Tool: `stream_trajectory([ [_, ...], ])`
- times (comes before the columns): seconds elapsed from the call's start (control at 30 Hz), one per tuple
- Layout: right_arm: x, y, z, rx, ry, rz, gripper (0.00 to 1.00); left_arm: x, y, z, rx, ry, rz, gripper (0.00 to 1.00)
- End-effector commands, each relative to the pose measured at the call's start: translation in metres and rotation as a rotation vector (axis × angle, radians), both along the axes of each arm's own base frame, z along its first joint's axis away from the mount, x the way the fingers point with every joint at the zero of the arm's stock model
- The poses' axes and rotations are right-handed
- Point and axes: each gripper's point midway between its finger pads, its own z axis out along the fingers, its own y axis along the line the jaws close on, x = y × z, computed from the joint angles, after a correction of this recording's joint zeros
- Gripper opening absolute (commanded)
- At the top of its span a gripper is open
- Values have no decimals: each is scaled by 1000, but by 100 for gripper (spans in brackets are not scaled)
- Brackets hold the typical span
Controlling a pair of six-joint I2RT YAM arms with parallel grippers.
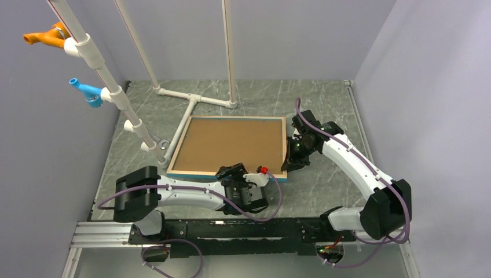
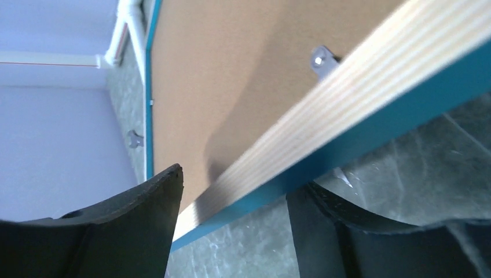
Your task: Put the photo into the frame
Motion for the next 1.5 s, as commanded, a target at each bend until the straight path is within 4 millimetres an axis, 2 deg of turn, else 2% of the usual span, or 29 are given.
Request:
stream_trajectory([
  [0.0, 1, 26, 40, 179, -85, 75, 0, 12, 0, 32, -9, -140, 39, 65],
  [0.13, 0, 32, 46, 217, -90, 90, 0, 17, 1, 38, 4, -173, 41, 47],
  [0.17, -1, 34, 49, 230, -95, 95, 0, 18, -1, 41, 4, -177, 35, 38],
  [0.27, 0, 38, 56, 260, -113, 109, 0, 20, -3, 46, -3, -182, 22, 4],
  [0.3, 1, 39, 59, 275, -124, 116, 0, 20, -3, 48, -6, -186, 21, 0],
  [0.43, 4, 46, 75, 330, -178, 143, 13, 21, 0, 58, -9, -201, 25, 0],
  [0.5, 9, 49, 87, 349, -228, 156, 31, 20, 3, 64, -12, -207, 29, 0],
  [0.6, 19, 49, 114, 363, -348, 165, 49, 17, 6, 75, -23, -217, 27, 0],
  [0.67, 26, 47, 137, 367, -460, 171, 63, 14, 8, 83, -46, -216, 19, 0],
  [0.73, 32, 43, 163, 373, -591, 178, 72, 11, 9, 90, -80, -206, 6, 0],
  [0.8, 37, 40, 193, 383, -762, 216, 78, 7, 9, 99, -128, -191, -10, 0],
  [0.93, 35, 30, 242, 389, -1117, 289, 80, -1, 10, 119, -247, -155, -54, 0],
  [1.0, 26, 26, 262, 382, -1315, 356, 80, -4, 10, 126, -302, -129, -81, 0],
  [1.03, 15, 22, 279, 383, -1446, 386, 79, -6, 11, 130, -327, -116, -95, 0],
  [1.1, 2, 14, 295, 362, -1637, 421, 92, -11, 11, 135, -378, -90, -123, 0],
  [1.13, -3, 11, 297, 340, -1726, 435, 98, -13, 13, 138, -402, -81, -131, 0],
  [1.17, -9, 7, 301, 309, -1812, 458, 99, -14, 14, 141, -426, -75, -137, 0],
  [1.27, -26, 3, 307, 202, -2039, 574, 99, -18, 18, 145, -480, -56, -158, 0],
  [1.33, -32, 10, 305, 151, -2097, 694, 99, -21, 19, 146, -503, -43, -169, 0],
  [1.47, -40, 40, 258, 111, -2007, 1168, 99, -25, 19, 143, -521, -13, -182, 0],
])
